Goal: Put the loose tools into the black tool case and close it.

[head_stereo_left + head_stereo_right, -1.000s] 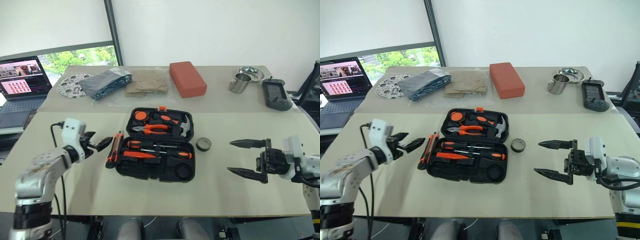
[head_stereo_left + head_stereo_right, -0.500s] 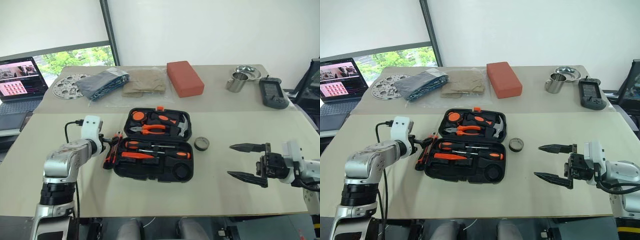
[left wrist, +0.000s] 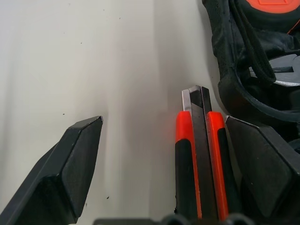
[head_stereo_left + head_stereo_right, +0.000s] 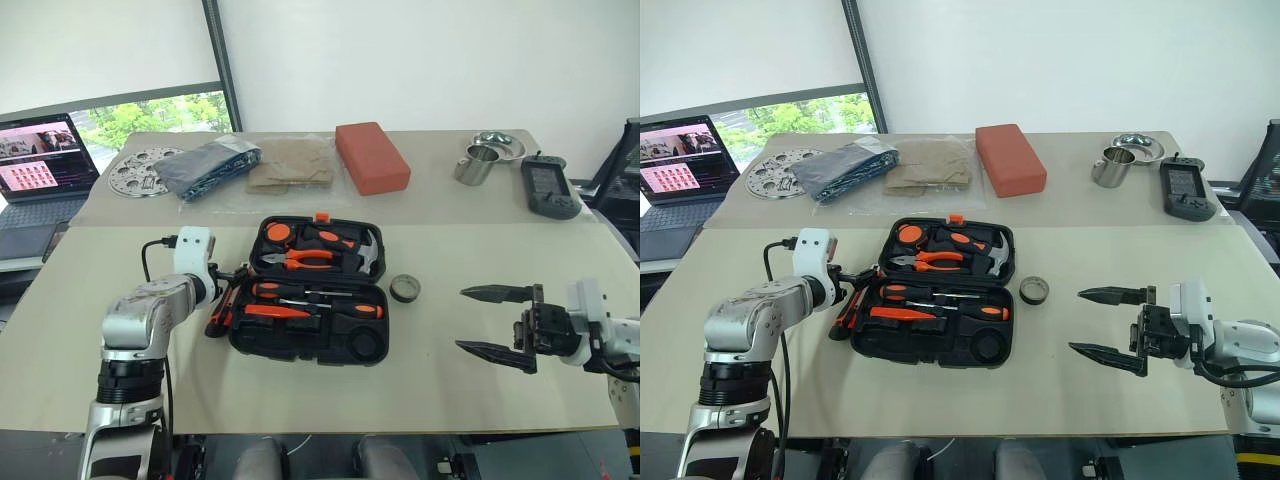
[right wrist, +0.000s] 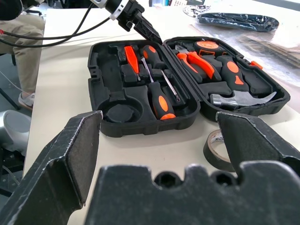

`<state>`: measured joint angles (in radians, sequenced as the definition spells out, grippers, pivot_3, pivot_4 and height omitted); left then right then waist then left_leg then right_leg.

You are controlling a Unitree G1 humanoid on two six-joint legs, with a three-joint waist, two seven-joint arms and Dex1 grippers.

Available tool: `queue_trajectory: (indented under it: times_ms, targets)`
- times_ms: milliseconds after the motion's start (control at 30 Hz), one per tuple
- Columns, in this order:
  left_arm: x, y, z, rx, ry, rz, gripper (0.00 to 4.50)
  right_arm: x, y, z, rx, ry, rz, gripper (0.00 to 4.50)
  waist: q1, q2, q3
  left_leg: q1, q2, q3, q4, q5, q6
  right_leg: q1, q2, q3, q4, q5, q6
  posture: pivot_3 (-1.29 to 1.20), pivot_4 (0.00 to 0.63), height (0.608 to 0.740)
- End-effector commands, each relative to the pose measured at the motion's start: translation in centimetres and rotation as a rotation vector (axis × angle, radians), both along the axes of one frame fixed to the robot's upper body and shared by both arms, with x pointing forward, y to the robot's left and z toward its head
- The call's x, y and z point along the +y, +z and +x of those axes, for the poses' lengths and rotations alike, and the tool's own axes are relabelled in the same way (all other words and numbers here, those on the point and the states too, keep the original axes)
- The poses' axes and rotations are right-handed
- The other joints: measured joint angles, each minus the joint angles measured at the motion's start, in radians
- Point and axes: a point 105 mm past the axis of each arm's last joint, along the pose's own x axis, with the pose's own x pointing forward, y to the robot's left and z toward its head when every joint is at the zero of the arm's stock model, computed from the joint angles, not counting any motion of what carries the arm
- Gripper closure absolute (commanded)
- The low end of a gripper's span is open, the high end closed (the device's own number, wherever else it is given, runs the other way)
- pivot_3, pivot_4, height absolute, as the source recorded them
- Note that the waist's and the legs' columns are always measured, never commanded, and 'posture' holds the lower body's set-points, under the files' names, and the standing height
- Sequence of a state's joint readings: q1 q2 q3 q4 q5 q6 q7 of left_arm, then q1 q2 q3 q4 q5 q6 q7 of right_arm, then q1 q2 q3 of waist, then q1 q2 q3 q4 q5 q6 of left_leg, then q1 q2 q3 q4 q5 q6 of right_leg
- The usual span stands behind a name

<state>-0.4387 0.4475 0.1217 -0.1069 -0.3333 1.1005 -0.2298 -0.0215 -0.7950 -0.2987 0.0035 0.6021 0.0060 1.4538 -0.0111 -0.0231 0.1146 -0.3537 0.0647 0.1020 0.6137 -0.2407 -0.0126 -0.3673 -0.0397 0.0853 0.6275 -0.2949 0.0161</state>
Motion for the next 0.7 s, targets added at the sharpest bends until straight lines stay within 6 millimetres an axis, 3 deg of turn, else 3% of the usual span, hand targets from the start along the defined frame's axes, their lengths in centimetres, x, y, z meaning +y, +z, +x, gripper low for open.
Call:
queue_trajectory:
  times_ms: [33, 100, 200, 533, 567, 700]
  targets:
    - [0.4, -1.1, -0.6, 0.057, -0.014, 0.069, 0.01, -0.5, 1.5, 0.0, -0.069, -0.008, -0.016, 0.0, 0.0, 0.0, 0.0, 0.0, 0.0, 0.0, 0.0, 0.0, 0.0, 0.0, 0.0, 0.0, 0.0, 0.0, 0.0, 0.0, 0.15, 0.74]
    - [1.0, -1.3, -0.7, 0.062, -0.003, 0.082, 0.01, -0.5, 1.5, 0.0, -0.07, -0.009, -0.017, 0.0, -0.001, 0.0, 0.0, 0.0, 0.0, 0.0, 0.0, 0.0, 0.0, 0.0, 0.0, 0.0, 0.0, 0.0, 0.0, 0.0, 0.15, 0.74]
    - [1.4, -1.4, -0.7, 0.062, 0.008, 0.095, 0.74, -0.5, 1.5, 0.1, -0.073, -0.01, -0.018, 0.0, -0.004, 0.0, 0.0, 0.0, 0.0, 0.0, 0.0, 0.0, 0.0, 0.0, 0.0, 0.001, 0.0, 0.0, 0.0, 0.0, 0.15, 0.74]
    - [1.7, -2.0, -1.0, 0.07, 0.034, 0.055, 4.31, -0.4, 1.6, 0.3, -0.077, -0.01, -0.02, 0.0, -0.007, 0.001, 0.0, 0.001, 0.0, 0.0, 0.001, 0.0, 0.0, 0.0, 0.0, 0.001, 0.002, 0.0, 0.0, 0.0, 0.15, 0.74]
    - [1.8, -2.0, -1.0, 0.068, 0.037, 0.054, 4.48, -0.4, 1.6, 0.3, -0.077, -0.01, -0.02, 0.0, -0.008, 0.001, 0.0, 0.001, 0.0, 0.0, 0.001, 0.0, 0.0, 0.0, 0.001, 0.001, 0.002, 0.0, 0.0, 0.0, 0.15, 0.74]
    - [2.6, -1.1, -0.8, 0.007, 0.059, 0.056, 4.48, -0.3, 1.6, 0.4, -0.077, -0.007, -0.018, 0.0, -0.009, 0.0, 0.0, 0.001, 0.0, 0.0, 0.001, 0.0, 0.0, 0.0, 0.001, 0.002, 0.002, 0.0, 0.0, 0.0, 0.15, 0.74]
